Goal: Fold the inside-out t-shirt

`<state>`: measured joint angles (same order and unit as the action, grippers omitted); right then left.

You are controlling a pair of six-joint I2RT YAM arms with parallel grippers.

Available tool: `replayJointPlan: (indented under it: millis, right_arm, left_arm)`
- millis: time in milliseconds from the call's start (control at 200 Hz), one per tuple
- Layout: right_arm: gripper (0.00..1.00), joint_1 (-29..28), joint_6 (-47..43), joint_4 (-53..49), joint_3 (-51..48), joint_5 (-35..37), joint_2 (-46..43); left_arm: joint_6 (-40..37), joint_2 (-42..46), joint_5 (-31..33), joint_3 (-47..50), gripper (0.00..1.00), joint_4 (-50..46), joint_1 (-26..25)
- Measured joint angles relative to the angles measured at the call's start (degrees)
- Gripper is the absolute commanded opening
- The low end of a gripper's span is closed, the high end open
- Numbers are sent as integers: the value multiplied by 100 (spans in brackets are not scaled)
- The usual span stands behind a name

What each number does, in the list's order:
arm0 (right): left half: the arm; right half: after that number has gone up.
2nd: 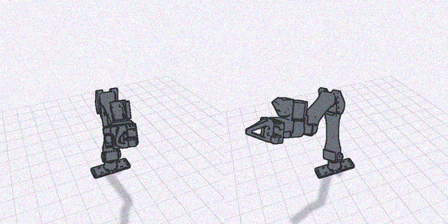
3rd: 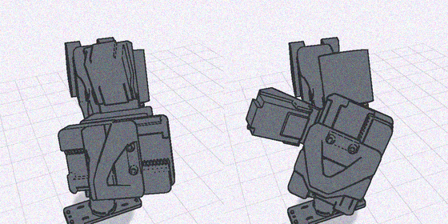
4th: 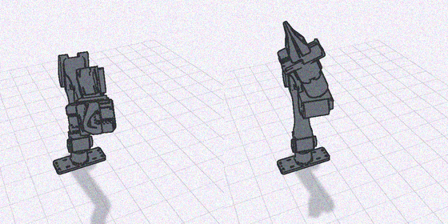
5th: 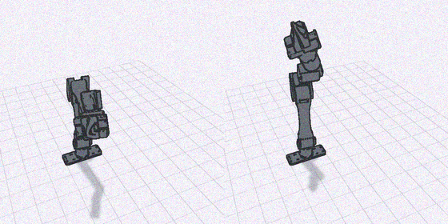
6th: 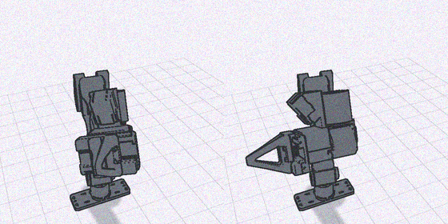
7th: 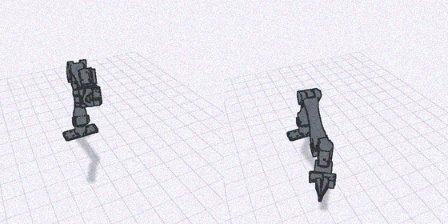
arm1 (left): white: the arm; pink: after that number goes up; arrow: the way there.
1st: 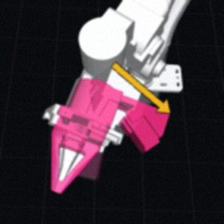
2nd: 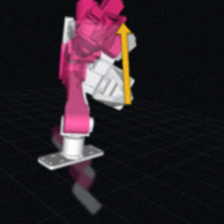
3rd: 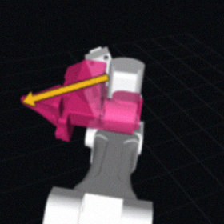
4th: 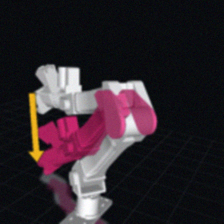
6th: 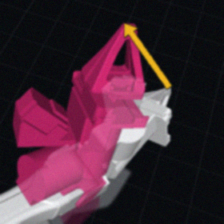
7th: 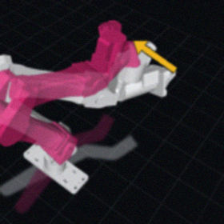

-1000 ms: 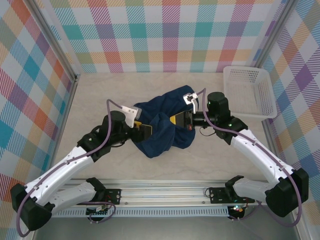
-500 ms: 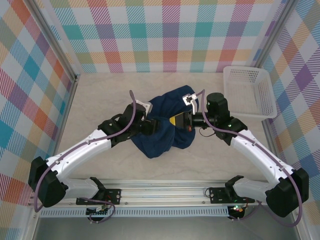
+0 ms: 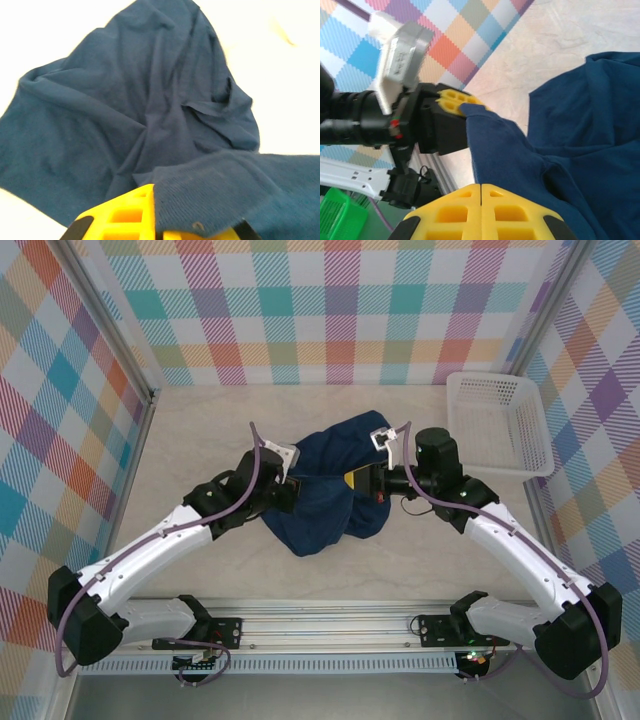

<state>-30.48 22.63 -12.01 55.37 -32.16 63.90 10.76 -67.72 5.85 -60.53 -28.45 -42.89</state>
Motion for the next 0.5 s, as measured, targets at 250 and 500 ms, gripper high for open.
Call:
replayJointPlan:
  millis: [250,500]
  right_arm:
    - [0,0,-225,-549,0,1038,0]
    - [0,-52,-723,-927,33,1443,-138]
  left_arm:
    - [-2,1102,-1576,302,0,461,57]
    - [310,1217,-1895,494,4,483,186]
